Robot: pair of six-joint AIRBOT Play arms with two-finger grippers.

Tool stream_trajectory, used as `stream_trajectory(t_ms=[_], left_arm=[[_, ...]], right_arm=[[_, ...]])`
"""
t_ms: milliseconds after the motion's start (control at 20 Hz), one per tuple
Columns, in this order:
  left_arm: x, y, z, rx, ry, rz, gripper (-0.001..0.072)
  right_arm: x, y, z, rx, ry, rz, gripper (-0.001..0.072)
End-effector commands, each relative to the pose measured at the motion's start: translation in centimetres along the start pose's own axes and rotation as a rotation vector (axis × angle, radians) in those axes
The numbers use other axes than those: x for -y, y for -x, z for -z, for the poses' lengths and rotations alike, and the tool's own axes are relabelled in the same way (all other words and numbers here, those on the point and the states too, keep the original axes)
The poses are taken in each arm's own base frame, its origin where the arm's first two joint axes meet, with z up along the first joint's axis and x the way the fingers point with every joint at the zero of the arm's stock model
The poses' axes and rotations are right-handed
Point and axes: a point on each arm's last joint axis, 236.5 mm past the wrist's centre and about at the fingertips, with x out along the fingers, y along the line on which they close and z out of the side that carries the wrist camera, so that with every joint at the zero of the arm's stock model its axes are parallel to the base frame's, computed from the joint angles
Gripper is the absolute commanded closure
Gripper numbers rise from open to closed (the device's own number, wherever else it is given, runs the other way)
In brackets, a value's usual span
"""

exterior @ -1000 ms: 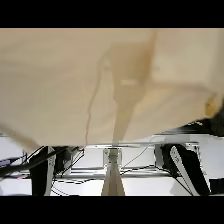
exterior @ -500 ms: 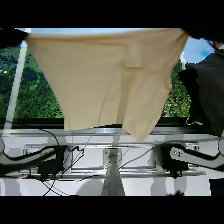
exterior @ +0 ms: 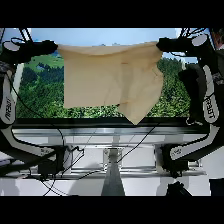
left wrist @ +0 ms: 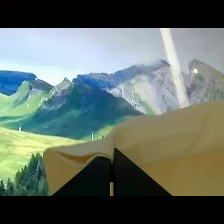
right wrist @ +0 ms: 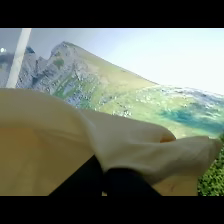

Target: Fold the clothes and pants, and hang the long-sleeved shirts on hangers.

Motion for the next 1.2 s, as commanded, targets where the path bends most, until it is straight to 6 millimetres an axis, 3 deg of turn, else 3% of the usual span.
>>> stream_trajectory(t_ms=[0,100,150,350,400,450,500,550,650,850,900,950,1000,1150], left_arm=[[-1.5,0.8,6.0,-0.247,0.036,-0.025,0.0695],[-2.0,2.1,11.2,-0.466,0.051,-0.032,0.0695],[-1.3,2.4,13.5,-0.560,0.062,0.006,0.0695],[0.5,0.1,18.4,-0.714,0.079,0.079,0.0686],[0.7,-0.3,19.0,-0.731,0.080,0.086,0.0582],[0.9,-0.4,19.2,-0.740,0.078,0.091,0.0246],[1.1,-0.1,19.1,-0.741,0.076,0.094,-0.0011],[1.1,0.4,18.5,-0.732,0.069,0.090,0.0013],[0.6,2.1,16.0,-0.669,0.061,0.067,0.0013],[-0.3,8.4,9.3,-0.477,0.056,-0.018,0.0014],[-0.3,10.1,7.8,-0.432,0.066,-0.042,0.0031],[0.2,11.5,6.9,-0.402,0.069,-0.041,0.0121],[0.9,12.7,6.4,-0.380,0.073,-0.030,0.0153],[1.8,15.2,7.2,-0.360,0.095,-0.037,0.0153]], right_arm=[[1.9,0.7,4.7,-0.191,-0.004,-0.009,0.0697],[2.4,1.8,8.0,-0.333,-0.006,-0.026,0.0697],[2.5,2.2,9.5,-0.395,-0.002,-0.032,0.0697],[2.5,1.6,13.2,-0.495,-0.047,-0.041,0.0686],[2.8,1.3,13.6,-0.494,-0.051,-0.030,0.0539],[3.5,1.5,13.9,-0.503,-0.058,-0.007,0.0259],[4.1,1.8,14.1,-0.516,-0.062,0.021,0.0206],[5.0,2.5,14.6,-0.542,-0.049,0.046,0.0210],[6.6,4.8,15.8,-0.616,-0.050,0.081,0.0348],[8.0,10.3,20.7,-0.814,-0.216,0.018,0.0349],[7.5,11.1,22.2,-0.841,-0.277,-0.021,0.0374],[6.7,11.5,23.4,-0.836,-0.342,-0.066,0.0405],[5.6,11.5,24.4,-0.815,-0.398,-0.110,0.0404],[2.4,11.0,28.6,-0.755,-0.483,-0.174,0.0400]])
